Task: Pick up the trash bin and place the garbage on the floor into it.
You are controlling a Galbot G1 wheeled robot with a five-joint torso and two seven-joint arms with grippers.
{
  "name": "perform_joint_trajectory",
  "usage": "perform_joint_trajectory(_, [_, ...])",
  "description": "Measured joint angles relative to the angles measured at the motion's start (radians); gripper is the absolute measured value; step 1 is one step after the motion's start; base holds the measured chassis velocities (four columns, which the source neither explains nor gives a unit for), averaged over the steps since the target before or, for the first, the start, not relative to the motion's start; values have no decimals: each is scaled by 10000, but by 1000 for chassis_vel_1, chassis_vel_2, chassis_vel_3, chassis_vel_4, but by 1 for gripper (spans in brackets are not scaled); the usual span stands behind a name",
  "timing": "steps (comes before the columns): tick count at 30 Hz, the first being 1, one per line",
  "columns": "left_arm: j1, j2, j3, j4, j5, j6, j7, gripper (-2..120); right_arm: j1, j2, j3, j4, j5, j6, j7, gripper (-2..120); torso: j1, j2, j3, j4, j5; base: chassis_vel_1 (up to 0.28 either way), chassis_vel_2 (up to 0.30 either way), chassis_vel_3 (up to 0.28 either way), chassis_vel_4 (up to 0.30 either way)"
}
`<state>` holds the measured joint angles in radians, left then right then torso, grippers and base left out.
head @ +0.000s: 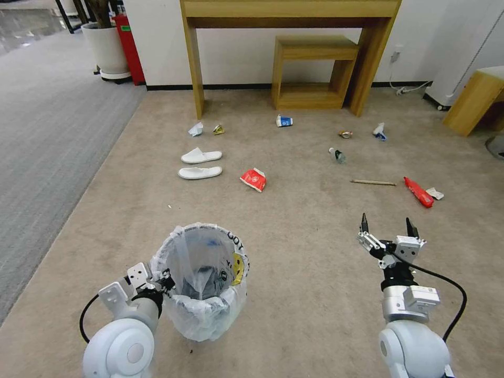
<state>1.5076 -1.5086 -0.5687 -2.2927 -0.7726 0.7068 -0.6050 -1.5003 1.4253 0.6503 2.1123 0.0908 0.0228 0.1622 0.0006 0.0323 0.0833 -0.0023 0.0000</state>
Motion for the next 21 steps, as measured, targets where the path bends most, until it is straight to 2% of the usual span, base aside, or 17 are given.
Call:
perform_joint_trajectory(13, [60, -31, 7, 48, 180, -82, 72, 1, 11, 40, 99, 32, -233, -138, -29, 100, 0, 0, 0, 0, 1, 4, 4, -6, -4])
perform_joint_trajectory(21, [71, -33, 6, 92, 246, -141, 87, 1, 26, 81, 68, 27, -255, -108, -64, 100, 0, 0, 0, 1, 0, 152, 140, -143, -142])
